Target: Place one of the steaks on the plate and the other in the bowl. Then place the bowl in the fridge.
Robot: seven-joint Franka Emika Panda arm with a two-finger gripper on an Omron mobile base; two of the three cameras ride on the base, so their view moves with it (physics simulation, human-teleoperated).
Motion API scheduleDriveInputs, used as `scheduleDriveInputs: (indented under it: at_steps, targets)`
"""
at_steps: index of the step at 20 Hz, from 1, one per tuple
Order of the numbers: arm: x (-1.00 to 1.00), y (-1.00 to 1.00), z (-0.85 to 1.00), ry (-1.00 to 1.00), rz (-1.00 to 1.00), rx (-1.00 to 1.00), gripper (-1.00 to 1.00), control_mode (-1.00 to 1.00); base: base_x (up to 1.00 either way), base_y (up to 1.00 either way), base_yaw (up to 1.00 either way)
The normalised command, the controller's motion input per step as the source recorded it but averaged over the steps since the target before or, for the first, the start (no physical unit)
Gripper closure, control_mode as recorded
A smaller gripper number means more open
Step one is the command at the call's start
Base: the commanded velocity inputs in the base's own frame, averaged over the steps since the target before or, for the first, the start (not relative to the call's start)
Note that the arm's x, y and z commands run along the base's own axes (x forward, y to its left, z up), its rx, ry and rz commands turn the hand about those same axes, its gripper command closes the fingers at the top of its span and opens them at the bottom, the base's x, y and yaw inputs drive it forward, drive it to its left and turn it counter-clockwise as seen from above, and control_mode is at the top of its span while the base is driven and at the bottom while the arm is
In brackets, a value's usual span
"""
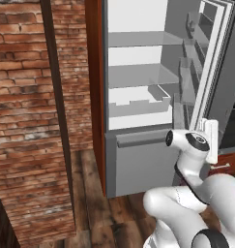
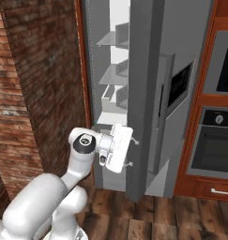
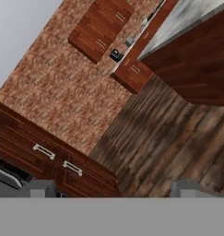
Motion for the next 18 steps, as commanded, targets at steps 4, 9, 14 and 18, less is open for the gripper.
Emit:
scheduleDriveInputs:
  at_steps: [4,9,14,18]
  targets:
    - [-0.24,-1.00,-0.23,0.12,-0.18,-0.05,-1.00,-1.00,0.00,0.00,0.00]
    - [-0.07,-1.00,-0.26,0.05,-0.12,0.00,-1.00,-1.00,0.00,0.00,0.00]
    - [-0.91,-0.92,0.08,-0.08,0.00,0.23,-1.00,-1.00,0.00,0.00,0.00]
    - [-1.00,-0.90,0.56,-0.17,0.00,0.33,-1.00,-1.00,0.00,0.00,0.00]
